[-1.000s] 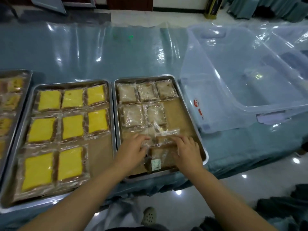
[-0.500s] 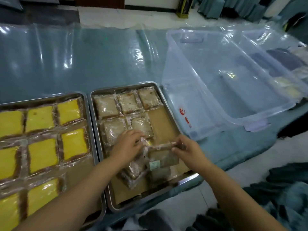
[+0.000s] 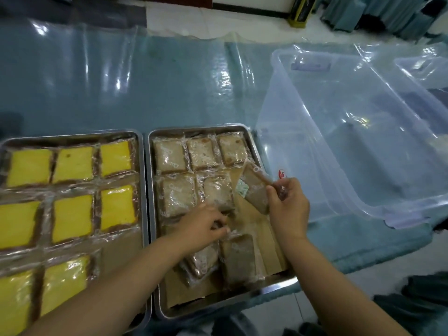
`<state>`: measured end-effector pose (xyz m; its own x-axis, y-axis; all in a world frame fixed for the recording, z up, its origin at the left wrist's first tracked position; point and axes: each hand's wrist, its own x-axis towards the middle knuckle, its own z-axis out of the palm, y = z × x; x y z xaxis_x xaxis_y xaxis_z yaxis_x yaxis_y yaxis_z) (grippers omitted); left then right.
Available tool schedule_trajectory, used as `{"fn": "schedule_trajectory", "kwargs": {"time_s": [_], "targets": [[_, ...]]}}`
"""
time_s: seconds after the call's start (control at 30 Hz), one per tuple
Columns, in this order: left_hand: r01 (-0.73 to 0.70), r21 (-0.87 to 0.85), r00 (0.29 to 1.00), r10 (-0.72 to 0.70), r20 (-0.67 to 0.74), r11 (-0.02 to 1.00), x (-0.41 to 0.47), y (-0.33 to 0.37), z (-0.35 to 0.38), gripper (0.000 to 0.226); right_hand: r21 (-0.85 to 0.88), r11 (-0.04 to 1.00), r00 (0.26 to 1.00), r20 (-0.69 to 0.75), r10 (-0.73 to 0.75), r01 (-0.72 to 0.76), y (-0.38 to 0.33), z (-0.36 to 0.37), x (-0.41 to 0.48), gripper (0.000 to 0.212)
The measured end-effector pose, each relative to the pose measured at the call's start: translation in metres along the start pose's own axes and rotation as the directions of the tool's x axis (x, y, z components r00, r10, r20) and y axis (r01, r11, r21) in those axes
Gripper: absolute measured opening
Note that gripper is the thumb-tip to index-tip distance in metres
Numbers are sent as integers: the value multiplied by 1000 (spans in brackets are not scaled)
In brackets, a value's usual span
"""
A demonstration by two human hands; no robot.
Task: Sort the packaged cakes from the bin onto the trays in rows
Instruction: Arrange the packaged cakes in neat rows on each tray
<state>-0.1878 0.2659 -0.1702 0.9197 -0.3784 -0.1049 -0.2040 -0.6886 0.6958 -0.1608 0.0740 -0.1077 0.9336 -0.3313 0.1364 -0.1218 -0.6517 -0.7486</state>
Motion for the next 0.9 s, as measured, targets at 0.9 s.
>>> {"fn": "schedule_trajectory", "kwargs": {"time_s": [0.9], "targets": [[174,326,975,-209,75,929,43,-23,17,60,-238,457,430,818,-382,857,56,43,55,63]]}}
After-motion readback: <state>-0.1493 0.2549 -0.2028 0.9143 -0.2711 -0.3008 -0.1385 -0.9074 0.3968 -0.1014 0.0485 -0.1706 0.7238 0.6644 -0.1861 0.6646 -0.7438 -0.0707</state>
